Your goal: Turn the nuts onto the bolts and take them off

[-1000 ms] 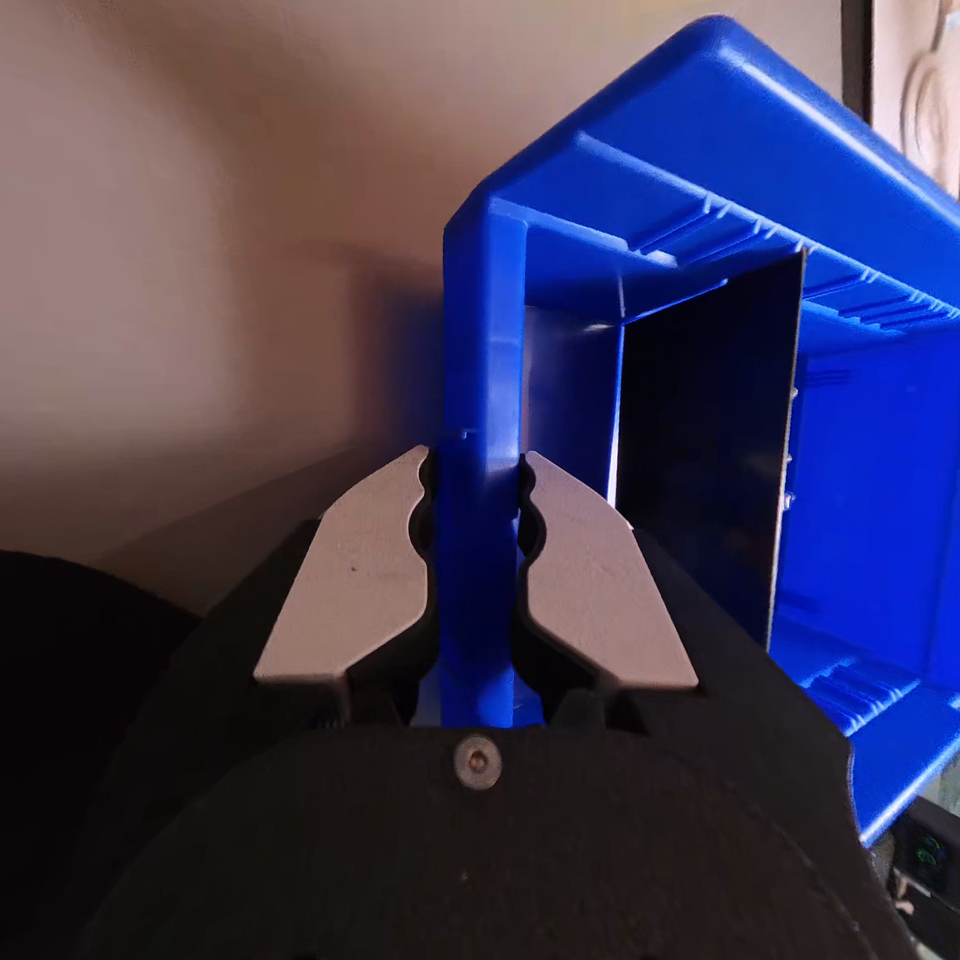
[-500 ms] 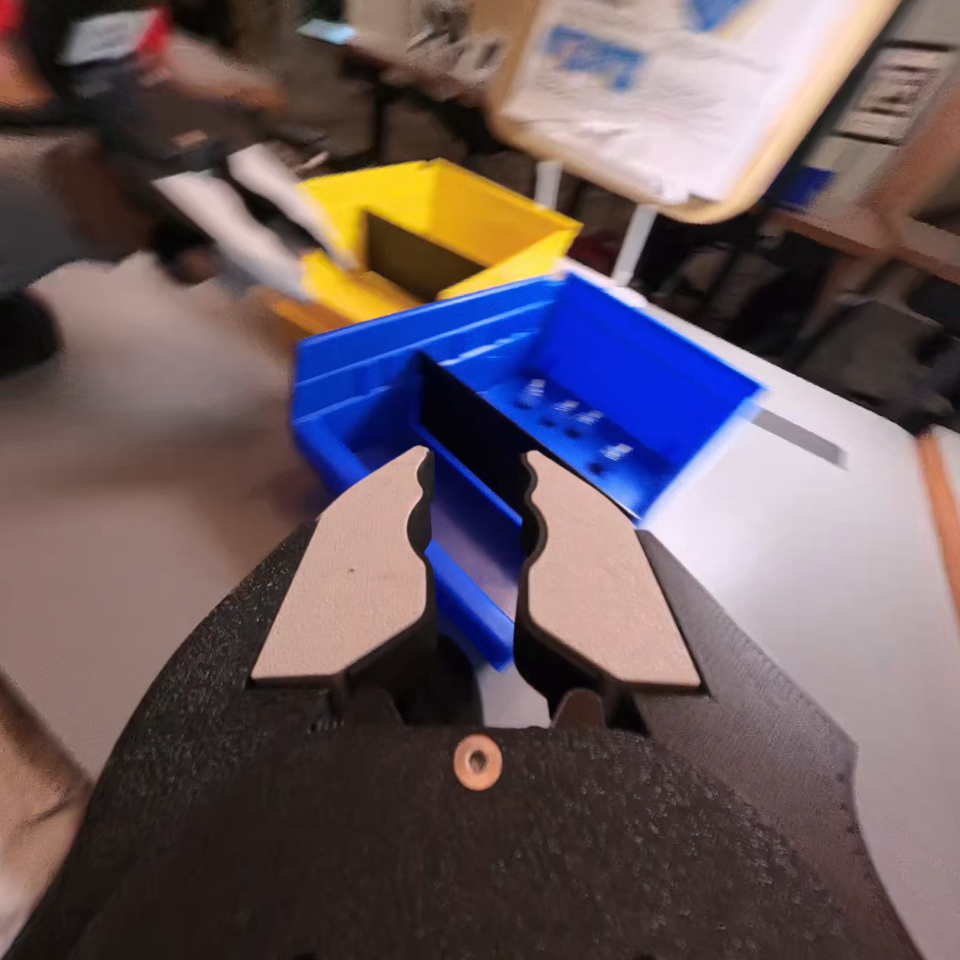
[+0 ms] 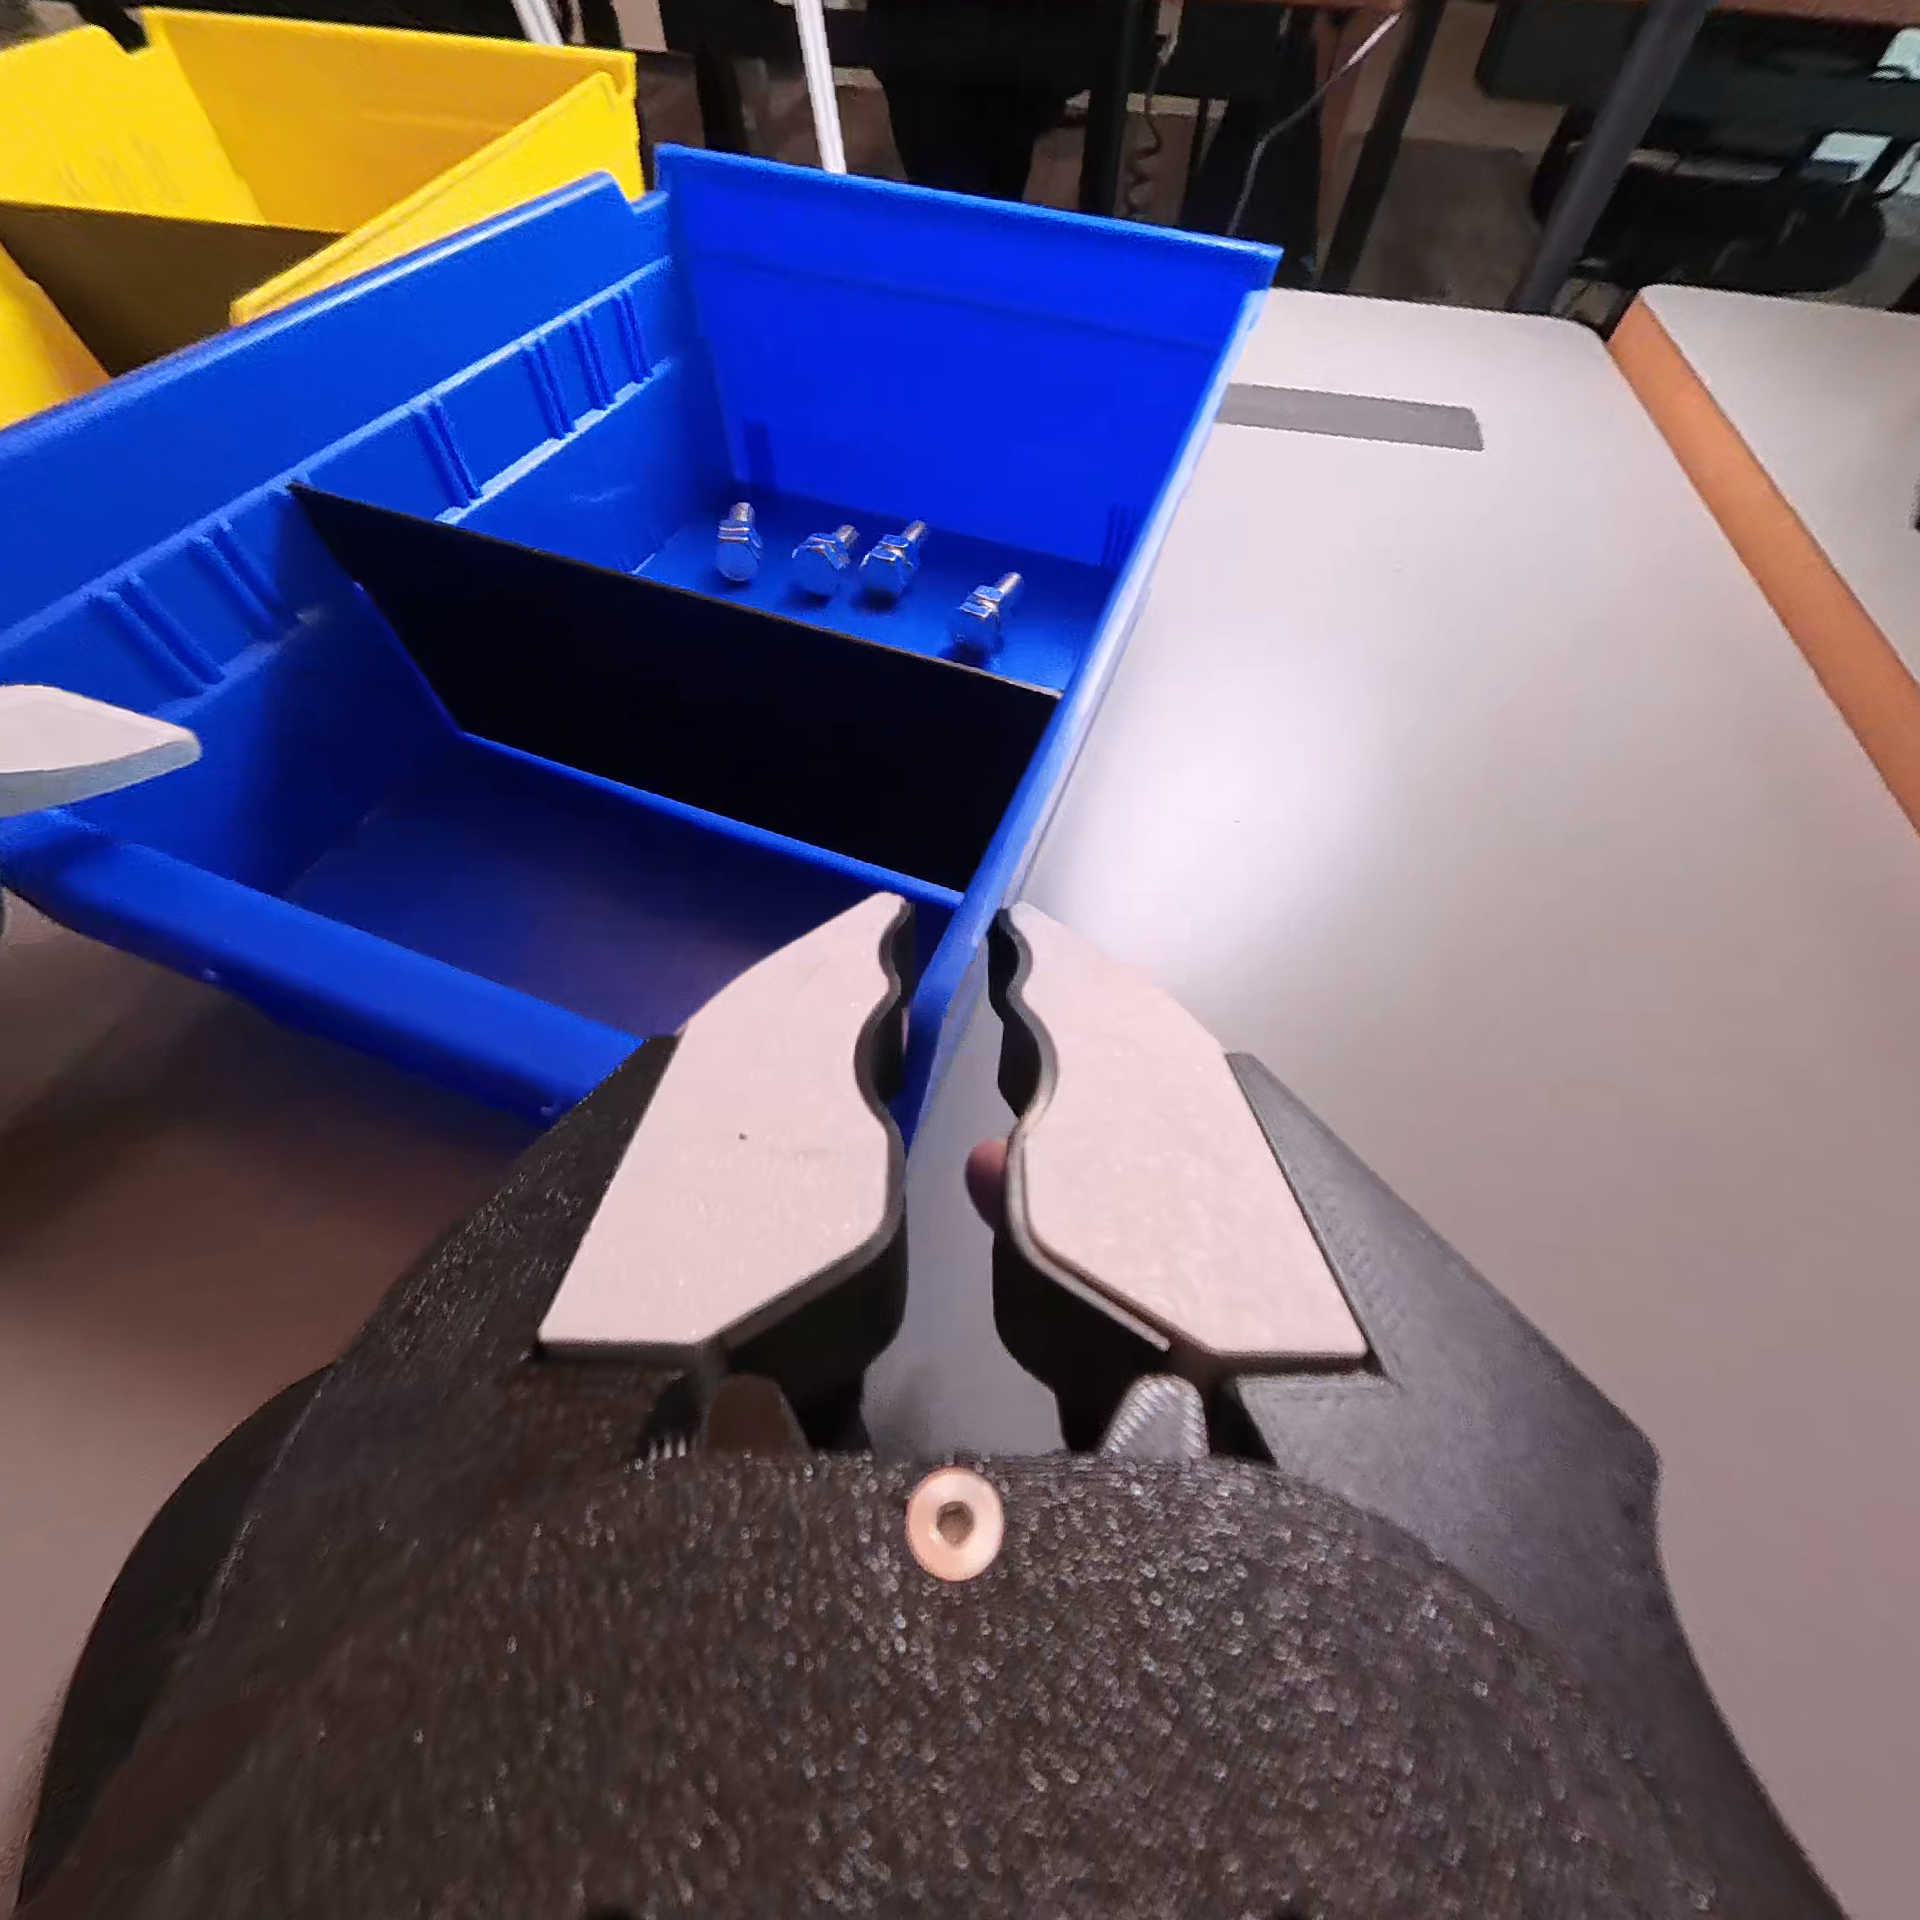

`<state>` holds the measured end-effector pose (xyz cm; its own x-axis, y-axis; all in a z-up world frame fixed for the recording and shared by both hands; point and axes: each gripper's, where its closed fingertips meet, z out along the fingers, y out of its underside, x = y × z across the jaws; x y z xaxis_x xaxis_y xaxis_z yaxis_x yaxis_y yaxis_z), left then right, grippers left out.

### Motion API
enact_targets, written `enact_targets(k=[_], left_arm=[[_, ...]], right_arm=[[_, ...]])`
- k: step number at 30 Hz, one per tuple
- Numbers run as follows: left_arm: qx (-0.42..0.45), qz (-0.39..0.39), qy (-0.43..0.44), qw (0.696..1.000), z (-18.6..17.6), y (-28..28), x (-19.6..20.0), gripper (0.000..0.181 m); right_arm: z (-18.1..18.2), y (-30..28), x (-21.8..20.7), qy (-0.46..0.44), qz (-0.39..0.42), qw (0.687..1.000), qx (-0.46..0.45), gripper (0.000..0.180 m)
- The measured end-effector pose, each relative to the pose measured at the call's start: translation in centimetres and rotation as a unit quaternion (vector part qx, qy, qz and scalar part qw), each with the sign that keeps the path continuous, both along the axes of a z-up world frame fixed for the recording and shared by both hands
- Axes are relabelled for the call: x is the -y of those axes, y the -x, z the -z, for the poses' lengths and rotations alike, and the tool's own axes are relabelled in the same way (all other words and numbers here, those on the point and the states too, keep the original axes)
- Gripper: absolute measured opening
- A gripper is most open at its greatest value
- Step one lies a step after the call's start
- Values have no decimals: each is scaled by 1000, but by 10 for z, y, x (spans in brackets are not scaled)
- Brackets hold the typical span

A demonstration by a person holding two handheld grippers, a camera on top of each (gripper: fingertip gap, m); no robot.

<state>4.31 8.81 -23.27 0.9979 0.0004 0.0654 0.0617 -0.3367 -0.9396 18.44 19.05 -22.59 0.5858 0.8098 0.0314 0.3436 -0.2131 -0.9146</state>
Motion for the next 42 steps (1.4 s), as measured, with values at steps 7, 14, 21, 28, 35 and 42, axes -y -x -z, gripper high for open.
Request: enact_targets(k=[7, 14, 21, 28, 35, 42], left_arm=[[-12, 14, -61, 998, -48, -7, -4, 24], [-46, -22, -159, 986, -154, 25, 33, 16], [-82, -141, -217, 962, -214, 110, 125, 13], [-91, -251, -233, 935, -208, 203, 234, 14], [-59, -317, -193, 927, -142, 270, 303, 15], [-27, -323, -140, 936, -67, 297, 308, 14]], right_arm=[[-46, -17, 1, -41, 46, 997, -44, 9], [-160, 12, 36, -125, 1, 987, -96, 8], [-218, 116, 101, -150, -107, 970, -160, 9], [-196, 249, 178, -94, -234, 952, -176, 10], [-125, 334, 239, -13, -293, 940, -174, 11], [-61, 353, 248, 1, -282, 948, -148, 12]])
